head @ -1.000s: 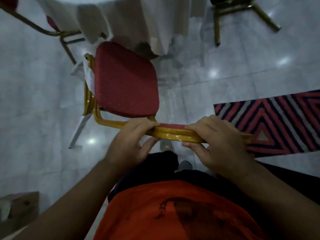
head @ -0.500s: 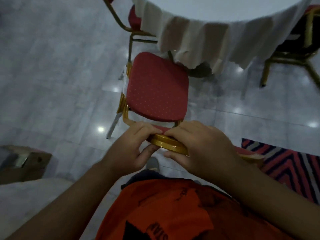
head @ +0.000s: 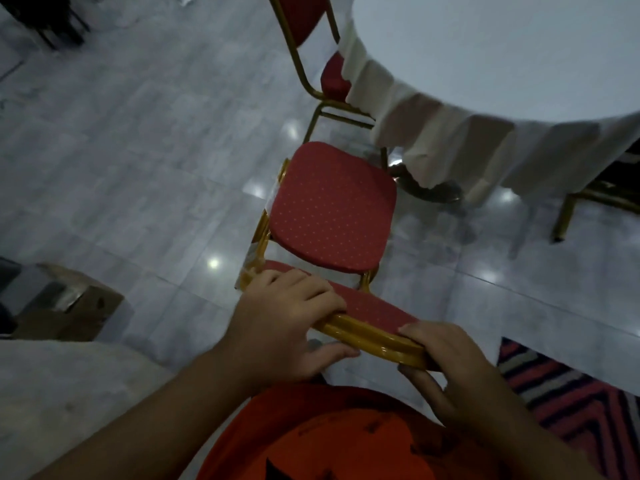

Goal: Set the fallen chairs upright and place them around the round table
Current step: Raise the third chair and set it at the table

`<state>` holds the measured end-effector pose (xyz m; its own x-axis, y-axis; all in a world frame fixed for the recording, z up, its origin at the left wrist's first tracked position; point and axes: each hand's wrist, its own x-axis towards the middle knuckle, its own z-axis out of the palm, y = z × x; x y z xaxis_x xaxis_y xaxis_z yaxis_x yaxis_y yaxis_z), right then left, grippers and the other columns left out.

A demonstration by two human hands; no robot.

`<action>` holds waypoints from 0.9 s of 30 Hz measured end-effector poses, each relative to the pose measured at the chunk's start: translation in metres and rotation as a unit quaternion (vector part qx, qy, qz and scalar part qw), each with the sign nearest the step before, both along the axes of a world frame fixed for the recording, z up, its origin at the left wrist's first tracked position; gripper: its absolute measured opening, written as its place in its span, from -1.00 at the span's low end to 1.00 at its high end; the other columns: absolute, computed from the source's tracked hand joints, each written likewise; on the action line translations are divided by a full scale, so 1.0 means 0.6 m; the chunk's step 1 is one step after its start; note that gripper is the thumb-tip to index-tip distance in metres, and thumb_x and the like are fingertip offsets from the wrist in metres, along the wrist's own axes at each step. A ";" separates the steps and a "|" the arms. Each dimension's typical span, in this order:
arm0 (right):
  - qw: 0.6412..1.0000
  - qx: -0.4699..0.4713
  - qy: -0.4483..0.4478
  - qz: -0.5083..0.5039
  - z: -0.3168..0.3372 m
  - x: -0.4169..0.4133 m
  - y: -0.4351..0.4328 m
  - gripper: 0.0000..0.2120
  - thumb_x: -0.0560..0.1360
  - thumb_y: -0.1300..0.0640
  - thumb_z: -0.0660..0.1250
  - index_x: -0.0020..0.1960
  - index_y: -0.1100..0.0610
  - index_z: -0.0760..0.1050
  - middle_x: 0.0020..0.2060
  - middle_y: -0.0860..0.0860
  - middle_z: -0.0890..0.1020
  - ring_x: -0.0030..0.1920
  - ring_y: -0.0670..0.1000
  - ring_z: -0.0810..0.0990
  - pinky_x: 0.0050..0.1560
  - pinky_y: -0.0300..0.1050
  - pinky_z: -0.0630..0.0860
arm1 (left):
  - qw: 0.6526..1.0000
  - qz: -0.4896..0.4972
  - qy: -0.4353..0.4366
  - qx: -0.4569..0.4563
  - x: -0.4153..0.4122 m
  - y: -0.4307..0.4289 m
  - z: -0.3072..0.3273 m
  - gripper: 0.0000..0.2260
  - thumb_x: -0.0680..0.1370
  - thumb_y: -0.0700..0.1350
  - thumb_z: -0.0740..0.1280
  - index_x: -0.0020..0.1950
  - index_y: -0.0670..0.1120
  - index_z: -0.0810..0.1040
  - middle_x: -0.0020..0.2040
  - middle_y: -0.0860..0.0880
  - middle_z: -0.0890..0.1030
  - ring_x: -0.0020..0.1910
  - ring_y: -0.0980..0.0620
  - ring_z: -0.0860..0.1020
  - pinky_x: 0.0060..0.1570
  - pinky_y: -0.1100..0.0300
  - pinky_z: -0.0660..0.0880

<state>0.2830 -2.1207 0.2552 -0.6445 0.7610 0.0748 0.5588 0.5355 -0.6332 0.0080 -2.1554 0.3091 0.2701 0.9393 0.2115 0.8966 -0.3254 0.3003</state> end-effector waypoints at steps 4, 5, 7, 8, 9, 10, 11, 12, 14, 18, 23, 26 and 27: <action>0.999 0.010 0.019 -0.028 -0.023 -0.020 0.002 -0.61 0.58 -0.31 0.12 0.24 -0.09 0.41 0.09 -0.19 0.51 0.11 -0.19 0.43 0.05 0.00 0.54 | 1.000 -0.015 0.026 0.009 -0.015 0.007 -0.005 -0.66 0.46 0.31 0.43 0.02 0.09 0.69 -0.04 0.13 0.68 -0.08 0.08 0.62 -0.19 0.03 0.52; 0.999 0.016 0.019 -0.031 -0.021 -0.029 0.004 -0.62 0.58 -0.30 0.14 0.20 -0.07 0.43 0.05 -0.16 0.53 0.07 -0.16 0.46 0.01 -0.01 0.55 | 0.999 -0.017 0.033 0.024 -0.020 0.006 -0.008 -0.68 0.45 0.27 0.45 0.03 0.07 0.70 -0.05 0.11 0.68 -0.09 0.06 0.63 -0.19 0.04 0.51; 0.998 0.039 0.017 -0.055 -0.015 -0.043 0.010 -0.68 0.56 -0.24 0.23 0.12 -0.03 0.49 -0.04 -0.13 0.54 -0.02 -0.12 0.48 -0.06 -0.08 0.51 | 0.997 -0.013 0.038 0.061 -0.027 0.007 -0.018 -0.71 0.45 0.21 0.47 0.01 0.03 0.71 -0.06 0.08 0.69 -0.11 0.01 0.64 -0.17 0.04 0.49; 0.996 0.057 0.015 -0.070 -0.012 -0.047 0.015 -0.71 0.55 -0.21 0.26 0.09 -0.02 0.51 -0.06 -0.13 0.54 -0.04 -0.12 0.46 -0.06 -0.13 0.46 | 0.997 -0.004 0.035 0.074 -0.029 0.010 -0.022 -0.71 0.46 0.20 0.46 0.01 0.02 0.71 -0.07 0.08 0.69 -0.12 0.00 0.64 -0.16 0.04 0.47; 0.994 0.075 0.011 -0.083 -0.008 -0.051 0.023 -0.72 0.55 -0.20 0.26 0.08 -0.02 0.52 -0.08 -0.13 0.53 -0.05 -0.12 0.45 -0.05 -0.16 0.39 | 0.996 0.006 0.028 0.085 -0.028 0.015 -0.025 -0.71 0.48 0.20 0.44 -0.01 0.01 0.70 -0.09 0.08 0.68 -0.13 0.00 0.63 -0.17 0.06 0.46; 0.992 0.090 0.008 -0.091 -0.002 -0.051 0.033 -0.72 0.56 -0.20 0.23 0.07 -0.03 0.52 -0.08 -0.13 0.53 -0.06 -0.12 0.44 -0.04 -0.18 0.33 | 0.995 0.017 0.018 0.095 -0.024 0.021 -0.029 -0.71 0.49 0.21 0.43 -0.03 0.00 0.70 -0.11 0.08 0.67 -0.16 0.01 0.61 -0.21 0.09 0.45; 0.990 0.104 0.004 -0.093 0.004 -0.050 0.046 -0.71 0.58 -0.21 0.19 0.07 -0.03 0.52 -0.09 -0.13 0.53 -0.06 -0.11 0.43 -0.04 -0.19 0.29 | 0.994 0.029 0.005 0.104 -0.018 0.026 -0.032 -0.70 0.50 0.21 0.43 -0.05 -0.01 0.70 -0.14 0.08 0.67 -0.20 0.02 0.60 -0.26 0.11 0.44; 0.989 0.116 -0.002 -0.090 0.009 -0.045 0.058 -0.69 0.60 -0.22 0.16 0.07 -0.03 0.51 -0.09 -0.13 0.53 -0.08 -0.10 0.43 -0.05 -0.19 0.27 | 0.993 0.040 -0.008 0.110 -0.010 0.031 -0.034 -0.70 0.49 0.21 0.44 -0.06 -0.02 0.71 -0.17 0.07 0.66 -0.23 0.02 0.59 -0.30 0.11 0.45; 0.988 0.127 -0.020 -0.086 0.018 -0.030 0.076 -0.68 0.60 -0.24 0.14 0.06 -0.04 0.51 -0.09 -0.14 0.52 -0.08 -0.11 0.43 -0.05 -0.19 0.28 | 0.991 0.052 -0.023 0.122 0.008 0.039 -0.038 -0.69 0.50 0.21 0.43 -0.09 -0.03 0.71 -0.19 0.07 0.66 -0.25 0.04 0.57 -0.33 0.12 0.45; 0.990 0.106 -0.010 -0.095 0.014 0.007 0.070 -0.69 0.57 -0.26 0.18 0.05 -0.06 0.53 -0.09 -0.18 0.52 -0.06 -0.13 0.46 -0.03 -0.15 0.35 | 0.992 0.034 -0.058 0.110 0.036 0.049 -0.051 -0.69 0.50 0.23 0.44 -0.10 -0.01 0.70 -0.19 0.09 0.64 -0.23 0.10 0.54 -0.29 0.16 0.44; 0.981 0.096 0.033 -0.168 0.003 0.055 0.063 -0.77 0.47 -0.18 0.35 0.05 -0.09 0.56 -0.05 -0.21 0.52 -0.01 -0.15 0.48 0.04 -0.07 0.35 | 0.992 -0.019 -0.111 0.047 0.077 0.088 -0.057 -0.73 0.48 0.22 0.45 -0.09 0.03 0.63 -0.18 0.14 0.58 -0.18 0.12 0.51 -0.18 0.09 0.45; 0.973 0.121 0.021 -0.195 0.011 0.077 0.070 -0.76 0.45 -0.18 0.34 0.02 -0.08 0.58 -0.07 -0.21 0.54 -0.03 -0.14 0.48 0.00 -0.06 0.31 | 0.990 -0.052 -0.132 0.022 0.100 0.113 -0.060 -0.74 0.47 0.19 0.47 -0.07 0.02 0.62 -0.17 0.14 0.56 -0.16 0.13 0.48 -0.15 0.08 0.46; 0.970 0.130 0.015 -0.202 0.013 0.083 0.072 -0.76 0.45 -0.18 0.34 0.02 -0.08 0.58 -0.07 -0.21 0.54 -0.03 -0.13 0.49 -0.01 -0.06 0.30 | 0.988 -0.056 -0.141 0.019 0.107 0.121 -0.063 -0.75 0.48 0.18 0.47 -0.06 0.02 0.62 -0.17 0.14 0.55 -0.16 0.13 0.48 -0.16 0.07 0.46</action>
